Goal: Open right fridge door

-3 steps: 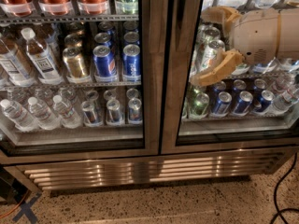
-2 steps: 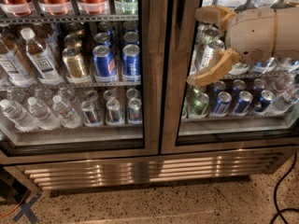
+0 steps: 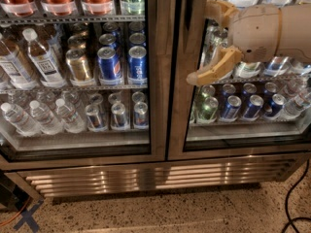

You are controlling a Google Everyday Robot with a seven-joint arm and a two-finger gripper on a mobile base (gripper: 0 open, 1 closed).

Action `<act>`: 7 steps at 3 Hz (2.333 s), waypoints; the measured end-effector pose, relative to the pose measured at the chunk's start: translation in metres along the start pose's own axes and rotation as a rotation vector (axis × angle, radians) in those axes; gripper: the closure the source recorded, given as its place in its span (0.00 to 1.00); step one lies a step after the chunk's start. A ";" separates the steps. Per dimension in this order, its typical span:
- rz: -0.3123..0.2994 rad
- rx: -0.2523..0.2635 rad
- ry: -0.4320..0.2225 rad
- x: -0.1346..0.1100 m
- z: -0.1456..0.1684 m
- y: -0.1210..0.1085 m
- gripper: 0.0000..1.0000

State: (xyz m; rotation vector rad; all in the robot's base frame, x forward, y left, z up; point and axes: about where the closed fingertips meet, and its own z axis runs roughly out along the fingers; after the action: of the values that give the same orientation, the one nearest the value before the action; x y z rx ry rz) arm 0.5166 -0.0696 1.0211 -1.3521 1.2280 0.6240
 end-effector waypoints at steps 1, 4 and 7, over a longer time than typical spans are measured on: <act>0.007 -0.020 -0.032 -0.005 0.006 0.001 0.00; 0.024 -0.050 -0.072 -0.006 0.012 -0.003 0.25; 0.049 -0.083 -0.108 -0.002 0.014 -0.011 0.25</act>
Offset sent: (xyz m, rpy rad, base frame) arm 0.0262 0.0375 0.0093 0.1169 0.0446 0.1418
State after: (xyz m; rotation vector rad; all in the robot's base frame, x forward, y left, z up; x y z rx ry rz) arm 0.5294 -0.0582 1.0245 -1.3423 1.1617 0.7798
